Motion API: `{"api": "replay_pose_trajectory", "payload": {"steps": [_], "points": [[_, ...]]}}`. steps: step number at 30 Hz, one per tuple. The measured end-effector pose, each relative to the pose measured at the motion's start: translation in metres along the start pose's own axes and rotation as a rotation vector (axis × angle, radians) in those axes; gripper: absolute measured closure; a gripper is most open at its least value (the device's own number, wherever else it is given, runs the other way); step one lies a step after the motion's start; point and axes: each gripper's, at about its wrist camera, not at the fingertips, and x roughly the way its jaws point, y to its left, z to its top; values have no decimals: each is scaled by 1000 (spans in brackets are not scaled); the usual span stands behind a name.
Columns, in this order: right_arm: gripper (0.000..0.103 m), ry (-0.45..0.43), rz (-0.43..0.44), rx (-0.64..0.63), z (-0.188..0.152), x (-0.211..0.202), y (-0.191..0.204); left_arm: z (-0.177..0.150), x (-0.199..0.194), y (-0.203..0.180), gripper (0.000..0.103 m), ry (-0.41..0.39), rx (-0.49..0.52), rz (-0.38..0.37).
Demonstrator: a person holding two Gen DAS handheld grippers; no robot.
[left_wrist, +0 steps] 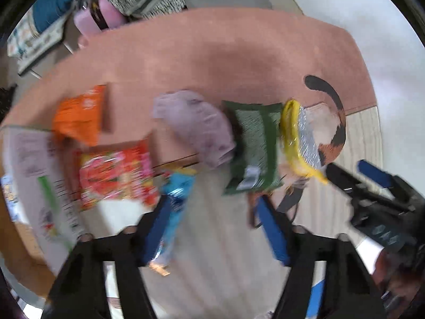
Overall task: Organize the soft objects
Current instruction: 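Grasp the green snack bag with the left tool while the right tool grasps the glitter sponge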
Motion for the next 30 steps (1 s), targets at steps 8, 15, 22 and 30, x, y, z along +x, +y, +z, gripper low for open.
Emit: {"api": "replay_pose_trajectory", "payload": {"steps": [8,15,22,30], "points": [[50,145,45,10,28,76,-16,40,42,-26,46,74,-35,-42],[51,195,43,44,10,76,-53,53,76,-49,44,143,-14,-25],[47,180,82,83,25,81,-71,63,96,-62,63,149,0,35],[54,156,18,72,32,89,-63,46,80,-67,73,98,17,39]]}}
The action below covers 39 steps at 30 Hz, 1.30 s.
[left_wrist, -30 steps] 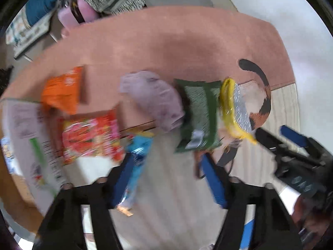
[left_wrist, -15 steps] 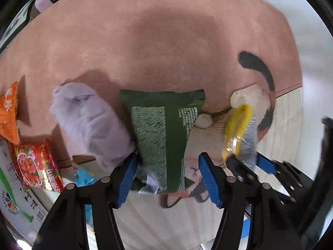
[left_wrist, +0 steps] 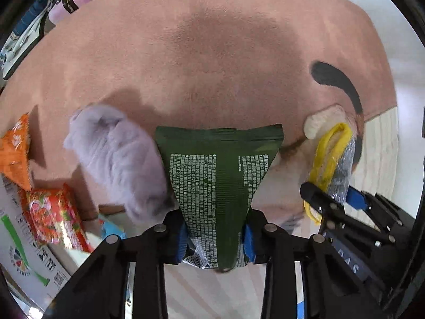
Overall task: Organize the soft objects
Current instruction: 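Grasp the green snack bag with the left tool while the right tool grasps the glitter sponge, then lower the green bag and sponge into the box and release both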
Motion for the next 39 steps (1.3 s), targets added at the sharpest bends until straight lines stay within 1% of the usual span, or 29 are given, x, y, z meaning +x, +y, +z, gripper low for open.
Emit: {"api": "replay_pose_trajectory", "payload": {"steps": [3,6,9,12,14,16,17,20,23,25,27,28,30,32,34,36,39], "points": [[55,-26,16,9,-11,-13,0,-20,-14,3,73,-23,1,-23],[56,-62,43,8,-27,-35,4,-43,-36,11,73,-59,4,-56],[56,-104,71,-3,-49,-57,13,-69,-66,24,73,-116,3,-90],[56,-134,124,-27,-68,-82,38,-98,-100,48,73,-182,-17,-121],[56,-158,163,-51,-88,-98,66,-119,-123,75,73,-220,-40,-143],[56,-177,200,-82,-98,-115,102,-133,-147,101,73,-264,-64,-146],[56,-186,219,-103,-107,-123,128,-141,-157,113,73,-284,-70,-140],[56,-196,269,-166,-135,-140,192,-170,-194,173,73,-327,-108,-110],[56,-196,300,-240,-168,-151,263,-193,-216,235,73,-350,-160,-63],[56,-179,310,-280,-188,-148,312,-205,-226,283,73,-354,-196,-13],[56,-152,314,-299,-199,-135,358,-212,-223,325,73,-344,-232,37],[56,-144,301,-305,-203,-125,380,-213,-219,345,73,-334,-252,61],[56,-126,272,-308,-208,-107,414,-211,-206,391,73,-293,-292,94],[56,-93,244,-305,-211,-83,441,-203,-189,428,73,-252,-325,139],[56,-73,205,-308,-214,-64,461,-194,-179,451,73,-228,-341,163],[56,-56,178,-310,-213,-45,473,-183,-166,468,73,-200,-346,184],[56,-34,132,-306,-213,-21,486,-167,-147,484,73,-164,-348,187]]}}
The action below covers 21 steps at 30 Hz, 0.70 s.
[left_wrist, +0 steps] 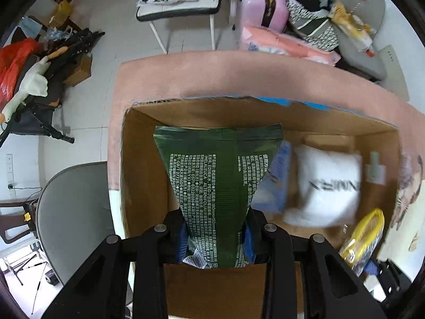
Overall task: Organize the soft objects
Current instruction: 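Lower the green bag and sponge into the box and release both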
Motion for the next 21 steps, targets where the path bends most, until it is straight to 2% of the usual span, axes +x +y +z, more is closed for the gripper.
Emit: {"api": "replay_pose_trajectory", "payload": {"steps": [4,9,18,19,21], "points": [[56,39,-32,22,3,25,9,18,24,9,73,44,13,1],[56,55,-53,66,1,42,18,24,42,10,73,79,18,5],[53,73,-71,111,0,51,5,27,50,11,69,106,1,-18],[51,79,-69,115,0,52,5,27,48,13,65,104,-15,-31],[34,84,-50,122,-1,49,4,27,41,18,55,95,-38,-57]]}}
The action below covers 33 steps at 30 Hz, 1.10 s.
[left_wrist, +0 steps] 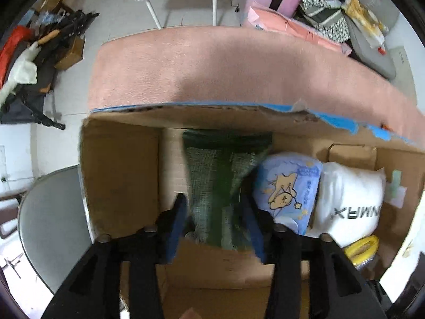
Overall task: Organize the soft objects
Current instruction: 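Lower the green bag and sponge into the box and release both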
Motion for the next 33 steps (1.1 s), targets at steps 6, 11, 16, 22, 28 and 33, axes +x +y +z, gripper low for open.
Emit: {"api": "replay_pose_trajectory", "payload": {"steps": [6,11,16,22,28,33], "points": [[24,-30,12,-9,-2,-22,-4,-10,-25,7,32,-52,-8,-9],[0,-71,-3,-57,-7,-47,5,-35,-48,12,7,-105,-10,-12],[0,-132,-65,-142,-20,-74,15,-74,-72,10,6,-167,0,-37],[0,-218,-82,-170,-44,-101,9,-131,-96,10,6,-230,13,-66],[0,-284,-69,-178,-74,-131,-3,-179,-116,8,6,-301,20,-43],[0,-324,-46,-192,-100,-159,-9,-208,-133,7,6,-333,0,-68]]}}
